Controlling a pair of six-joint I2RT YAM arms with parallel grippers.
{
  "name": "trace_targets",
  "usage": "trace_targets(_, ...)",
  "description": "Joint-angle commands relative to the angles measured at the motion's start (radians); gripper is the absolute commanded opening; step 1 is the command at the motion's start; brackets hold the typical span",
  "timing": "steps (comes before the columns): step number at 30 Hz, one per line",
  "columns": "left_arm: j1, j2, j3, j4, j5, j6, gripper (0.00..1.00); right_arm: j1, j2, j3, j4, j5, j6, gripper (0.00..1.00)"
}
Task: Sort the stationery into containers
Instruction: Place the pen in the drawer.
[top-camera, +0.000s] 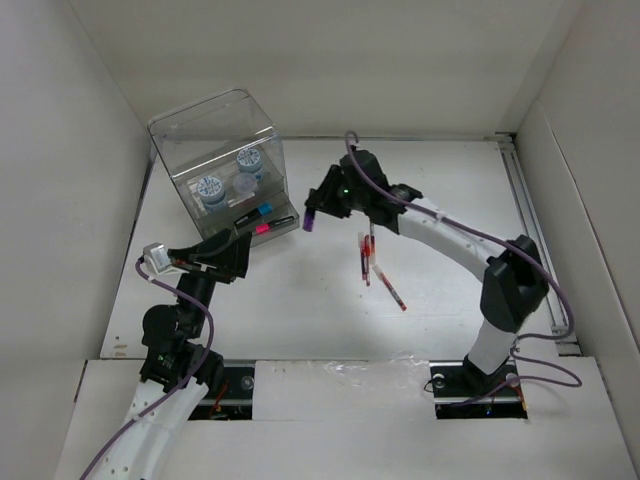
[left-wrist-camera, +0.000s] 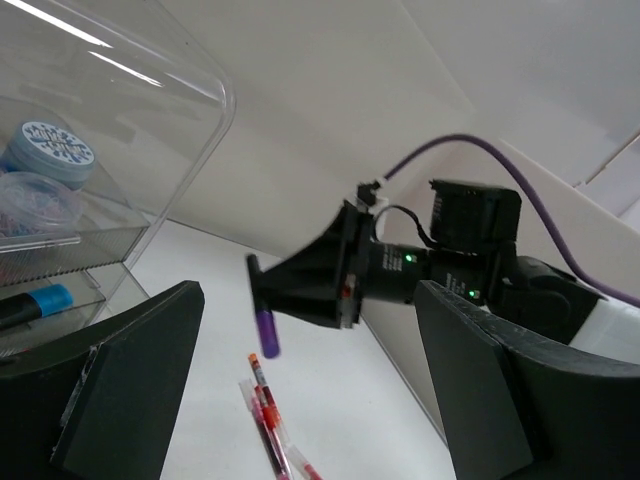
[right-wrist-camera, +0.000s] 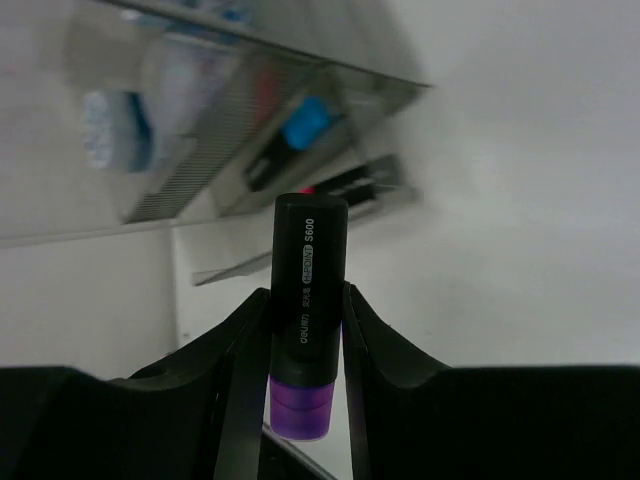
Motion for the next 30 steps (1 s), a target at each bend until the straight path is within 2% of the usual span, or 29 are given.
trace_targets(1, -0.004, 0.006, -0.005, 0.054, -0.003, -0.001, 0.84, 0.024, 0.126, 0.108, 0.208, -0.156, 0.137, 0.04)
trace_targets(3, -0.004, 0.006, -0.005, 0.054, -0.003, -0.001, 0.84, 0.047, 0.176, 0.157, 0.243, -0.184, 0.185, 0.04)
trace_targets(7, -0.004, 0.006, -0.014, 0.054, -0.013, -0.001, 0.84, 0.079, 0.248, 0.229, 0.334, -0.140, 0.273, 0.04)
trace_targets(10, -0.004, 0.006, -0.014, 0.054, -0.013, -0.001, 0.84, 0.089, 0.289, 0.229, 0.377, -0.118, 0.345, 0.08)
trace_targets(16, -0.004, 0.017, -0.014, 0.054, -0.013, -0.001, 0.84, 0.098, 0.348, 0.240, 0.466, -0.085, 0.445, 0.10)
trace_targets(18, -0.004, 0.017, -0.014, 0.054, -0.013, -0.001, 0.84, 0.107, 0.357, 0.240, 0.466, -0.062, 0.457, 0.16)
trace_targets(19, -0.004, 0.017, -0.014, 0.054, -0.013, -0.001, 0.84, 0.107, 0.357, 0.240, 0.466, -0.061, 0.468, 0.28)
trace_targets(21, -0.004, 0.017, -0.014, 0.054, -0.013, -0.001, 0.84, 0.116, 0.348, 0.240, 0.466, -0.052, 0.468, 0.43)
trace_targets(22, -0.004, 0.017, -0.014, 0.054, -0.013, -0.001, 0.84, 0.116, 0.348, 0.226, 0.466, -0.052, 0.468, 0.57)
trace_targets(25, -0.004, 0.017, -0.014, 0.054, -0.013, -0.001, 0.84, 0.116, 0.330, 0.197, 0.466, -0.052, 0.468, 0.61)
trace_targets(30, -0.004, 0.017, -0.014, 0.054, -0.011, -0.001, 0.84, 0.125, 0.284, 0.146, 0.478, -0.052, 0.407, 0.59)
